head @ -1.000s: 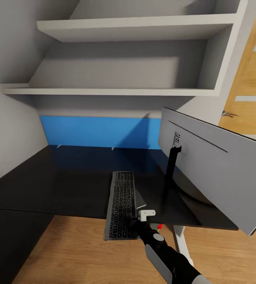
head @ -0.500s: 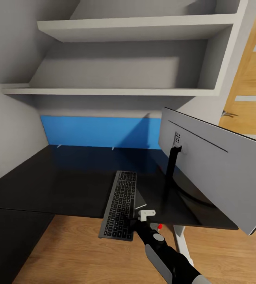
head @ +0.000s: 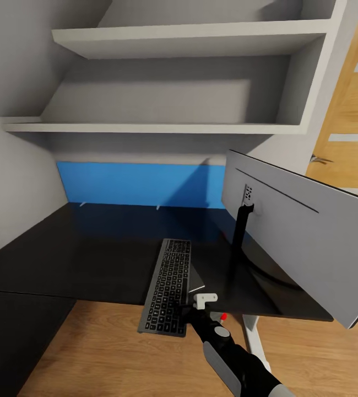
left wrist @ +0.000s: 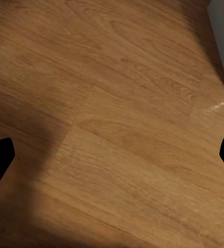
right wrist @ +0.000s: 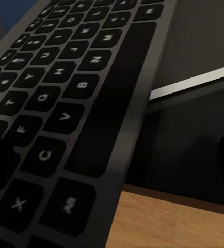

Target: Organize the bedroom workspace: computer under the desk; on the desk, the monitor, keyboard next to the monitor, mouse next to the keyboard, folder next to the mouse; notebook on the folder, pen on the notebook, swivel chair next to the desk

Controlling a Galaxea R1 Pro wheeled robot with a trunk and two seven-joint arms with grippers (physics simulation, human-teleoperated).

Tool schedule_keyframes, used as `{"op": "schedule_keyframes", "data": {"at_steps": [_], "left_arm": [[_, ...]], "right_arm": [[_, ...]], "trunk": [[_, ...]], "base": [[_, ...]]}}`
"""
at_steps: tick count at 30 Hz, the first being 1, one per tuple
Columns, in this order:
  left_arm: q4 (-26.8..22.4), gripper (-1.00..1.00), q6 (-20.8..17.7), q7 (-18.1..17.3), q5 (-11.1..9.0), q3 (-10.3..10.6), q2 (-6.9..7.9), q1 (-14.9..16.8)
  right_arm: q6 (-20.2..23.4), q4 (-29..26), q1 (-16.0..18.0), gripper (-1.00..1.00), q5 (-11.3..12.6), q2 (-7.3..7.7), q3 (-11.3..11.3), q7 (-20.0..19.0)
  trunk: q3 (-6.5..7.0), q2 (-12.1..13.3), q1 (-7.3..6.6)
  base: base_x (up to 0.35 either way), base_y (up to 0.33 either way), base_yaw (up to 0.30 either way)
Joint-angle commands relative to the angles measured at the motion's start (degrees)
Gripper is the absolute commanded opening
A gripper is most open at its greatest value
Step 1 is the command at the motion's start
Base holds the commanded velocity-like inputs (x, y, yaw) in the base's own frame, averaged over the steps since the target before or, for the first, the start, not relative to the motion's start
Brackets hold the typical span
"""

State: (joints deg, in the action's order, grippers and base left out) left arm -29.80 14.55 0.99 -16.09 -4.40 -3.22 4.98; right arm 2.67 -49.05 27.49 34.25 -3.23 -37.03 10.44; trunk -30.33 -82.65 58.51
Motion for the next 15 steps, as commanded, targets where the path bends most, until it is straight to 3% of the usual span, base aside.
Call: {"op": "schedule_keyframes", "data": {"at_steps": [1, 9, 15], "left_arm": [[0.0, 1.00, 0.1, 0.0, -0.3, -0.1, -0.03, 0.0], [0.0, 1.00, 0.1, 0.0, -0.3, 0.0, -0.08, 0.0], [0.0, 1.00, 0.0, 0.0, -0.3, -0.1, -0.11, 0.0]], "right_arm": [[0.4, 2.3, 0.0, 1.00, 1.1, 0.06, -0.2, 0.5], [0.3, 0.5, 0.0, 1.00, 1.0, 0.28, -0.1, 0.5], [0.3, -4.2, 0.0, 1.00, 1.0, 0.55, -0.2, 0.6]], "trunk": [[-0.07, 0.0, 0.00], [-0.07, 0.0, 0.00], [-0.07, 0.0, 0.00]], "base": [[0.000, 0.000, 0.000], [-0.045, 0.000, 0.000], [-0.174, 0.000, 0.000]]}}
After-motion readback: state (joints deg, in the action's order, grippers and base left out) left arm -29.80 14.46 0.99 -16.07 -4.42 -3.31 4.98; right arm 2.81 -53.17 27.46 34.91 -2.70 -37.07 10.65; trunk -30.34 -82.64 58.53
